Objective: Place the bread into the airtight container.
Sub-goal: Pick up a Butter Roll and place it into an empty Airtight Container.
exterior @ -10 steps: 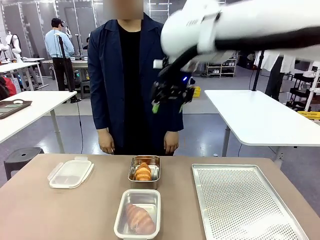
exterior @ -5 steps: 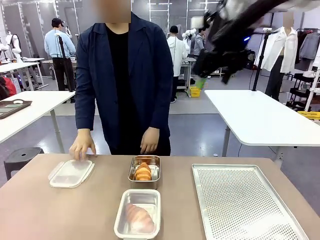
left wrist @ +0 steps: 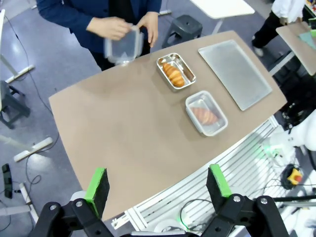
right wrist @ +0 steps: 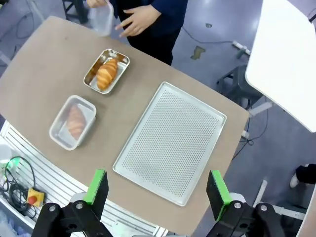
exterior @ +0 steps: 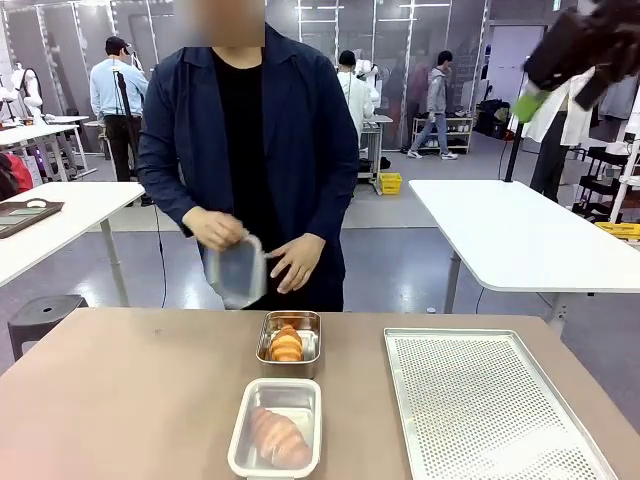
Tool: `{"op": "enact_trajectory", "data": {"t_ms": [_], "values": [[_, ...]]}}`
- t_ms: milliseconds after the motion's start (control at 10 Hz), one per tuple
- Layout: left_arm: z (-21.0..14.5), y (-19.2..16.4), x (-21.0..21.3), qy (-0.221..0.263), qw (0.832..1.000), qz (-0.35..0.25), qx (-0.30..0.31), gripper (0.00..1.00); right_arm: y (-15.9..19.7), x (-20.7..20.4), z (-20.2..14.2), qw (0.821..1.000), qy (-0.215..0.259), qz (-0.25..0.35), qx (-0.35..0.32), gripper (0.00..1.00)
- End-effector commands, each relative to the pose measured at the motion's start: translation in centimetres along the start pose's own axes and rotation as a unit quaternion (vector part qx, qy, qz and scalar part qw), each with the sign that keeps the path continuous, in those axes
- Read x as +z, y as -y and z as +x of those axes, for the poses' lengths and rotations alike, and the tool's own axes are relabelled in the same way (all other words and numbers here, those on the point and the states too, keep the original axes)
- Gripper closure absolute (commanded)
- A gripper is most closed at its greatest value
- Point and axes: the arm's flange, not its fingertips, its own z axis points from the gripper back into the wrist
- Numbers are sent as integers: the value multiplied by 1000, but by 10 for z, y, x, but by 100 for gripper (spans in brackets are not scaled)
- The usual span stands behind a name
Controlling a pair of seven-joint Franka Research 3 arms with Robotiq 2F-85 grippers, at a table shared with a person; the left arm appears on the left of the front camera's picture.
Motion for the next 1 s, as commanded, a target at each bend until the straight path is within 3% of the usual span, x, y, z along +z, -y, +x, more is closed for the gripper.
{"op": "enact_trajectory", "data": {"t_ms": [0,500,900], "values": [[2,2,2,3,1000,-5,-3,0,15,16,-25,1000,-3,-19,7,0],[2,2,2,3,1000,-5,-3,0,72,9,-55,998,-52,40,-19,0],[2,2,2,3,1000,-5,-3,0,67,11,-54,998,-44,19,-26,0]]}}
